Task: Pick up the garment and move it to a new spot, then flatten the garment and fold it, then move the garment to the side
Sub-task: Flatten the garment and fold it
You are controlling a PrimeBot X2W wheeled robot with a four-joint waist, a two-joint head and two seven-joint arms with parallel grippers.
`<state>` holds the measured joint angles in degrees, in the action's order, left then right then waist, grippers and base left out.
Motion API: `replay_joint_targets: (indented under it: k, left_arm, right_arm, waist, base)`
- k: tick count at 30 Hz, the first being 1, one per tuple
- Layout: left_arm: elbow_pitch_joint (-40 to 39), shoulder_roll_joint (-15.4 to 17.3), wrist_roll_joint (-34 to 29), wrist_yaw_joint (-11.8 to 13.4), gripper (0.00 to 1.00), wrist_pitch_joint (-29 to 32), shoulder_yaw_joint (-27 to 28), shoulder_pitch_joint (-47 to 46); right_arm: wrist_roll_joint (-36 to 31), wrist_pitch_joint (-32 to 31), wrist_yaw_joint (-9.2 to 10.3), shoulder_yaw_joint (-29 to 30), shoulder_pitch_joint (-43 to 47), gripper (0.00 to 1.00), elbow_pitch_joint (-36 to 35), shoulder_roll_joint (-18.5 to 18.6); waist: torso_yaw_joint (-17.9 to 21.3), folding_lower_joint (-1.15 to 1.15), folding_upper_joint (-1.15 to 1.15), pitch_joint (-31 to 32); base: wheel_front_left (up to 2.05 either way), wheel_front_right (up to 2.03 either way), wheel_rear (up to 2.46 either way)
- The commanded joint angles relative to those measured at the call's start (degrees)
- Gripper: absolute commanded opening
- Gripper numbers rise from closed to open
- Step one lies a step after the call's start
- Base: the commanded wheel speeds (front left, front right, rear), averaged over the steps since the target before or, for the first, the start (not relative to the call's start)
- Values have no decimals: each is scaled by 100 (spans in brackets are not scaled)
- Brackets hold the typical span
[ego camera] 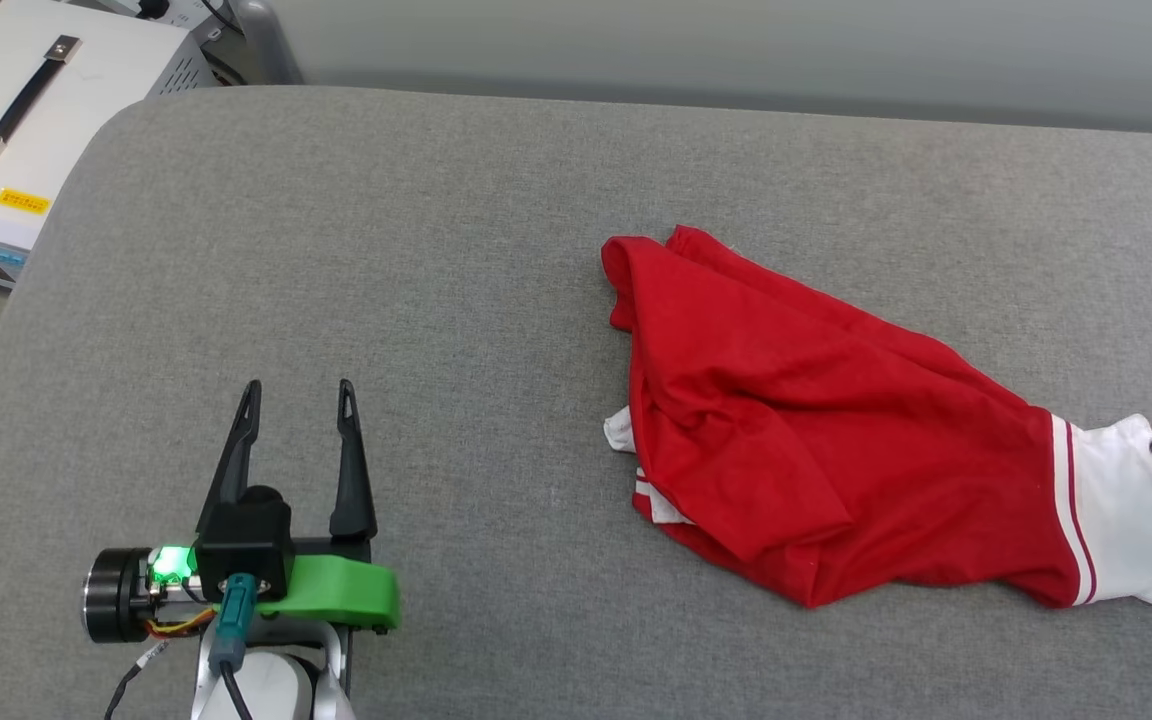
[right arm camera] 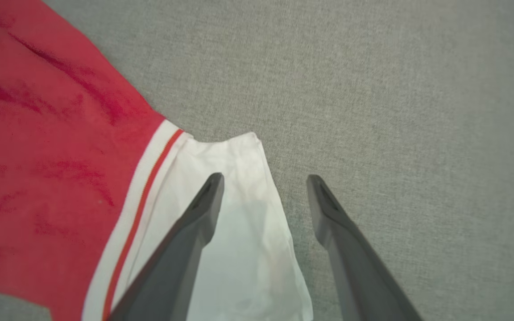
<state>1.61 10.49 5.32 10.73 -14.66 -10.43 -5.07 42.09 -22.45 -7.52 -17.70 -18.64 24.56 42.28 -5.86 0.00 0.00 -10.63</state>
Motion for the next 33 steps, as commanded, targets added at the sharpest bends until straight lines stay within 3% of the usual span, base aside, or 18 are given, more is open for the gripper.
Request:
replay_joint_targets:
  k: [1,9,12,15,24,28,33]
  left_arm:
    - [18,-47,-75,-45,100,-34,33,112]
    - [-74,-159,-214,-156,100,-34,33,103]
    - [-140,-213,-267,-182,100,-34,7,25]
    - [-190,-272,-297,-212,100,-34,-10,-85]
    - [-208,-464,-320,-309,100,-34,-92,-493]
    - [-214,-545,-306,-323,100,-34,-115,-639]
    - [-210,-615,-297,-335,100,-34,-131,-759]
  right_arm:
    - [-125,204,3,128,-191,100,-212,5]
    - [-451,614,3,546,-710,100,-1934,-117]
    - [-469,411,3,343,-1097,100,-2316,-231]
    - [-490,-51,3,-218,-1633,100,-2429,-283]
    - [25,-2441,3,-2062,-3150,100,-1293,-446]
    - [60,-2735,3,-2650,-3627,100,-769,-576]
    - [41,-2504,3,-3175,-4006,100,-57,-818]
  waist:
    - [-7,0,0,46]
    - [-116,0,0,-41]
    - [-176,0,0,-183]
    - [-245,0,0,-380]
    - [-510,0,0,-940]
    - [-636,0,0,-1166]
    - [-731,0,0,-1378]
  base:
    - [0,0,0]
    - [0,0,0]
    - [0,0,0]
    - [0,0,0]
    - [0,0,0]
    - [0,0,0]
    - [0,0,0]
